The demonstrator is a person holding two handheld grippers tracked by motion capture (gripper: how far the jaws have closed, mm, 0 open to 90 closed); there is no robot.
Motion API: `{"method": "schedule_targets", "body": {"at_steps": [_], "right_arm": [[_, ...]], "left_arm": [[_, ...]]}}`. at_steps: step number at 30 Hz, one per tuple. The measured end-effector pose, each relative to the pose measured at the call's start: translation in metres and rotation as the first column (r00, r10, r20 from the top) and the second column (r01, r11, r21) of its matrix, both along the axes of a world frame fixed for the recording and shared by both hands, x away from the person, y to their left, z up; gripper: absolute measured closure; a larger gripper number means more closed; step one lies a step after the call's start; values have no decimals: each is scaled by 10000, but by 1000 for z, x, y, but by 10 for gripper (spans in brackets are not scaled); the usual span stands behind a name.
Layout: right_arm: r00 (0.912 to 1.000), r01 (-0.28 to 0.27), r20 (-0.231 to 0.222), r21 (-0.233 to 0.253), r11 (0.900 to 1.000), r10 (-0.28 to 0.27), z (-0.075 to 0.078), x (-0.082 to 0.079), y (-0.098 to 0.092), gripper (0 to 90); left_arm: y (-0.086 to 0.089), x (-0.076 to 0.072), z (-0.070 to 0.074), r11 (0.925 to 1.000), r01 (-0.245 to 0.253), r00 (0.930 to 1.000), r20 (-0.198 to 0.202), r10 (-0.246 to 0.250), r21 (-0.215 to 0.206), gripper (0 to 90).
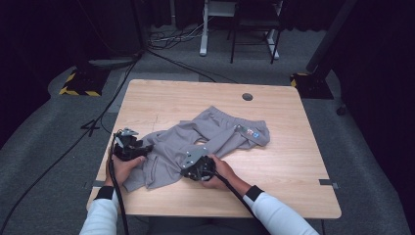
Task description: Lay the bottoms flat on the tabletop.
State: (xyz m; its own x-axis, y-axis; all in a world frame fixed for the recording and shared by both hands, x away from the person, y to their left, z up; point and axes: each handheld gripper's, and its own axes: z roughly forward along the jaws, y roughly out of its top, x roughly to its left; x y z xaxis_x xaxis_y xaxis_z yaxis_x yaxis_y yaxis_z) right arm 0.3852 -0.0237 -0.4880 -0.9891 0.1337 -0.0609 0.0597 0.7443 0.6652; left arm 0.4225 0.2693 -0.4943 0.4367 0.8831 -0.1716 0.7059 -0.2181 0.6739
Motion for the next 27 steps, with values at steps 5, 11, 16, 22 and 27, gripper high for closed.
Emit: {"method": "schedule_targets", "body": {"at_steps": [5,11,16,22,27], "right_arm": [[9941,-713,-825,-36,9974,708,2,-22,-56,875],[9868,-899,-1400,-594,9942,809,12,-50,-132,875],[9796,-583,-1979,-1172,9914,342,12,-75,-196,871],[9803,-162,-1970,-1472,9890,-133,23,-89,-235,708],[9543,2834,-989,-15,9590,-2821,39,-62,-241,564]], "left_arm": [[-2,-8,1,9977,-39,10000,83,33,679,463],[0,-27,2,9914,-191,9998,115,177,1296,468],[-2,-33,7,9955,-59,10000,74,52,941,429],[-41,-20,31,9946,554,9902,1234,-660,876,379],[-107,12,44,9816,1563,9702,1693,-1734,1098,346]]}}
